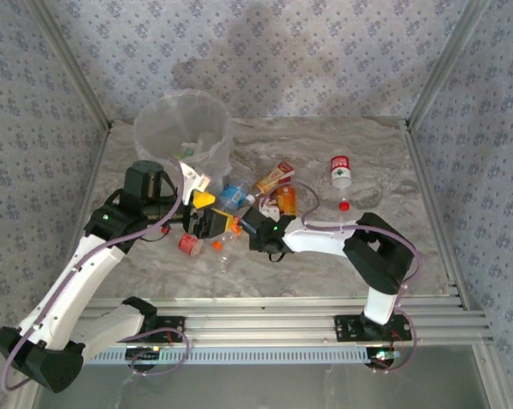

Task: Put the plastic bottles in the bin

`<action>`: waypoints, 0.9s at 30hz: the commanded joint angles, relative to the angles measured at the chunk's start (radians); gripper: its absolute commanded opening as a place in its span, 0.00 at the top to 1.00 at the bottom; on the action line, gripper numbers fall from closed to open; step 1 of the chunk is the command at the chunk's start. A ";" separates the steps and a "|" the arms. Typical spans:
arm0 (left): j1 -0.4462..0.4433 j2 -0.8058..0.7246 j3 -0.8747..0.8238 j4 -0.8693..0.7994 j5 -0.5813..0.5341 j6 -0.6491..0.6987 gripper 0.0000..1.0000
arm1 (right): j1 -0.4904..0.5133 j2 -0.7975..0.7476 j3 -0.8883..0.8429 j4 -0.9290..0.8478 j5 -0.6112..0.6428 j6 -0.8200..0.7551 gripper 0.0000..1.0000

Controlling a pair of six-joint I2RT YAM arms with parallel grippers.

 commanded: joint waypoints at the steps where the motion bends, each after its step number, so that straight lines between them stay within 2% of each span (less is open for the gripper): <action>1: -0.005 0.007 -0.004 0.036 0.007 -0.007 0.00 | -0.007 0.021 -0.003 -0.021 0.014 -0.014 0.48; 7: -0.005 0.008 -0.003 0.035 0.006 -0.009 0.00 | -0.011 0.032 0.003 -0.039 0.020 -0.015 0.49; 14: -0.004 0.014 -0.002 0.039 0.014 -0.014 0.00 | -0.011 -0.006 -0.019 -0.002 0.029 -0.059 0.54; 22: -0.005 0.041 0.005 0.065 0.021 -0.052 0.00 | -0.016 -0.171 -0.101 0.036 0.044 -0.169 0.59; 27: -0.021 0.092 0.053 0.071 -0.005 -0.117 0.01 | -0.036 -0.331 -0.166 0.066 -0.005 -0.255 0.60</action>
